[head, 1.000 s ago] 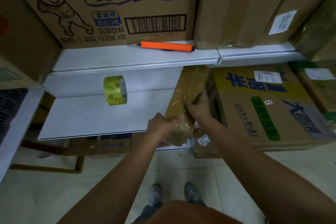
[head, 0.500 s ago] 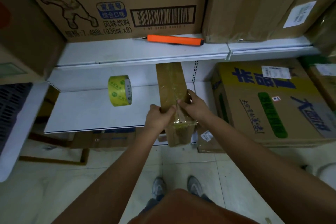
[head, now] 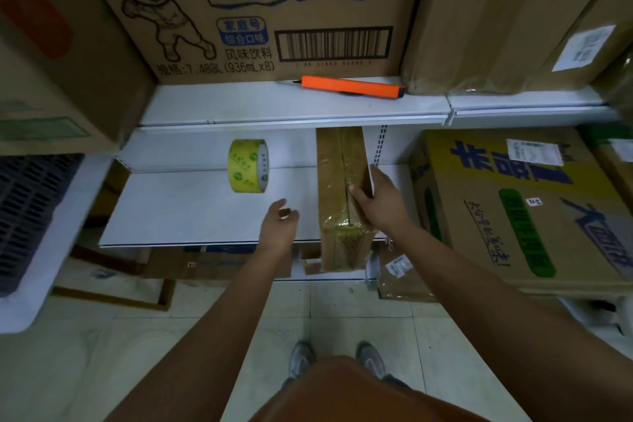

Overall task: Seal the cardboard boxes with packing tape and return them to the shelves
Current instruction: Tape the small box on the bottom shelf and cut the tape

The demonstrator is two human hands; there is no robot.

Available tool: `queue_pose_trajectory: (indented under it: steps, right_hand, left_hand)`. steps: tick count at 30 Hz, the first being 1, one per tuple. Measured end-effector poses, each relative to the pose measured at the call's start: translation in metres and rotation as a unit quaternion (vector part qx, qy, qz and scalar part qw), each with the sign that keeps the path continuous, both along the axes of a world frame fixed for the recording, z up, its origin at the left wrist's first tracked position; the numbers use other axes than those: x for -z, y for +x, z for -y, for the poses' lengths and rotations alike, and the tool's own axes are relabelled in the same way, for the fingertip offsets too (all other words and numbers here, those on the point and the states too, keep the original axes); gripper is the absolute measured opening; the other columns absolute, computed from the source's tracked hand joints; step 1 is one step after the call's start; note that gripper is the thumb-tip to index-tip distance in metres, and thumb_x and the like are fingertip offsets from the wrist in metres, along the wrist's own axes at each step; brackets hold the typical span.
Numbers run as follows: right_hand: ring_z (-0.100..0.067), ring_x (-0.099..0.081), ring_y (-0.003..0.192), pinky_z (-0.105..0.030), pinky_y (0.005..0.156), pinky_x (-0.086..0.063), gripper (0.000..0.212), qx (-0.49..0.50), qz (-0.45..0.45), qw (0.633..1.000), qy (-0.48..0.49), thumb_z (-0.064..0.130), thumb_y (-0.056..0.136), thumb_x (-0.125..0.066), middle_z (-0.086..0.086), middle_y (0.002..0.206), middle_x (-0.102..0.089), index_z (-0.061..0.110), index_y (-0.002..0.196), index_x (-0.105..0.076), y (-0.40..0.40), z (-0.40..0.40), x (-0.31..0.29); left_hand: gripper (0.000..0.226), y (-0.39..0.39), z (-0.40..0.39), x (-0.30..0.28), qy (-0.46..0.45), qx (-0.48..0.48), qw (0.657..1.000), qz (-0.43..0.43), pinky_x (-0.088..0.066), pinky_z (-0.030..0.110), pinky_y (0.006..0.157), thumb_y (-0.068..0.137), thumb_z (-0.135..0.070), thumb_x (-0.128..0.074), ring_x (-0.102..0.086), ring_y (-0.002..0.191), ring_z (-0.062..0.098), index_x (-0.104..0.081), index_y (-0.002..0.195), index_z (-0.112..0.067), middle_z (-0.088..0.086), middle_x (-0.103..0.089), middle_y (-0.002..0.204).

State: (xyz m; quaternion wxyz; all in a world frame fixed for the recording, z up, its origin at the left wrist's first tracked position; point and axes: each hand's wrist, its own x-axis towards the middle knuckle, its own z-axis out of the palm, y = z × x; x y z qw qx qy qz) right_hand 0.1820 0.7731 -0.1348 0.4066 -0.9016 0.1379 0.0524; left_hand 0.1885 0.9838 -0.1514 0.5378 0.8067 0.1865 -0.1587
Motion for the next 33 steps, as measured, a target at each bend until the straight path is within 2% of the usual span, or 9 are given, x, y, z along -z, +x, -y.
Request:
queue_pose_trajectory:
  steps: [3,6,9,12,18,22,25,27,33]
  right_hand:
    - [-0.034,-0.021,0.149,-0.047,0.119,-0.028,0.069,-0.06,0.025,0.992,-0.111,0.05,0.1,-0.048,-0.006,0.166,-0.013,0.025,0.158,-0.021,-0.003,-0.01,-0.005]
    - [-0.031,-0.021,0.149,-0.043,0.12,-0.026,0.062,-0.087,0.118,0.976,-0.164,0.041,0.101,-0.049,-0.009,0.164,-0.021,0.019,0.155,-0.029,-0.005,-0.026,-0.025]
    - [-0.026,-0.038,0.139,-0.037,0.114,-0.034,0.05,-0.119,0.203,0.963,-0.127,0.033,0.103,-0.049,-0.008,0.154,-0.041,0.014,0.148,-0.044,-0.005,-0.048,-0.049]
    - [-0.02,-0.053,0.124,-0.039,0.099,-0.049,0.038,-0.148,0.276,0.944,-0.107,0.03,0.104,-0.045,-0.003,0.142,-0.055,0.015,0.139,-0.055,-0.003,-0.07,-0.076]
    - [-0.019,-0.06,0.109,-0.031,0.087,-0.049,0.037,-0.16,0.399,0.894,-0.129,0.026,0.102,-0.04,-0.003,0.123,-0.067,0.013,0.127,-0.064,0.003,-0.099,-0.113]
    - [-0.027,-0.061,0.111,-0.035,0.086,-0.046,0.059,-0.22,0.272,0.915,-0.202,0.044,0.098,-0.022,-0.005,0.129,-0.065,0.016,0.132,-0.062,0.011,-0.104,-0.078]
    - [-0.027,-0.021,0.15,-0.044,0.117,-0.023,0.091,-0.298,0.086,0.913,-0.265,0.07,0.084,0.002,0.0,0.164,-0.022,0.025,0.154,-0.034,0.009,-0.093,-0.021]
    - [-0.018,0.003,0.154,-0.045,0.123,-0.016,0.097,-0.288,0.058,0.92,-0.26,0.079,0.08,0.015,0.008,0.166,0.002,0.032,0.158,-0.017,0.005,-0.083,0.004]
    - [-0.023,0.011,0.153,-0.047,0.124,-0.013,0.06,-0.248,0.017,0.925,-0.288,0.051,0.103,-0.029,0.004,0.165,0.018,0.034,0.158,-0.012,0.005,-0.068,0.001]
  left_hand:
    - [0.028,-0.008,-0.036,-0.013,0.047,-0.208,0.972,0.098,-0.048,0.038,0.088,0.099,-0.006,-0.046,-0.061,0.106,0.039,-0.057,0.125,-0.006,0.023,-0.062,0.118]
    - [0.021,-0.009,-0.058,-0.047,-0.012,-0.292,0.939,0.182,-0.048,0.035,0.091,0.102,-0.015,-0.042,-0.059,0.105,0.027,-0.057,0.117,-0.012,0.01,-0.061,0.113]
    - [0.022,-0.001,-0.06,-0.088,-0.078,-0.248,0.94,0.221,-0.049,0.031,0.093,0.104,-0.037,-0.045,-0.06,0.108,0.021,-0.054,0.113,-0.019,0.004,-0.061,0.112]
    - [0.043,0.011,-0.05,-0.118,-0.112,-0.159,0.965,0.175,-0.045,0.014,0.072,0.098,-0.052,-0.051,-0.061,0.094,0.008,-0.048,0.128,-0.021,-0.001,-0.06,0.109]
    - [0.046,0.021,-0.055,-0.128,-0.105,-0.037,0.984,0.139,-0.057,0.027,0.071,0.09,-0.038,-0.071,-0.068,0.084,0.016,-0.056,0.133,-0.029,0.008,-0.067,0.102]
    - [0.012,0.02,-0.068,-0.133,-0.179,-0.005,0.98,0.086,-0.053,0.024,0.064,0.092,-0.021,-0.069,-0.065,0.077,0.013,-0.075,0.102,-0.023,0.005,-0.069,0.102]
    - [0.009,0.019,-0.075,-0.141,-0.198,0.024,0.978,0.054,-0.055,0.025,0.065,0.093,-0.016,-0.066,-0.065,0.082,0.017,-0.074,0.096,-0.018,0.004,-0.07,0.097]
    - [0.011,0.015,-0.08,-0.149,-0.234,0.04,0.971,0.042,-0.057,0.025,0.066,0.094,-0.012,-0.062,-0.068,0.079,0.018,-0.072,0.097,-0.012,0.006,-0.071,0.09]
    - [0.015,0.009,-0.093,-0.188,-0.343,0.042,0.934,-0.097,-0.041,0.016,0.041,0.1,-0.021,-0.055,-0.046,0.044,0.006,-0.067,0.098,-0.011,0.0,-0.053,0.061]
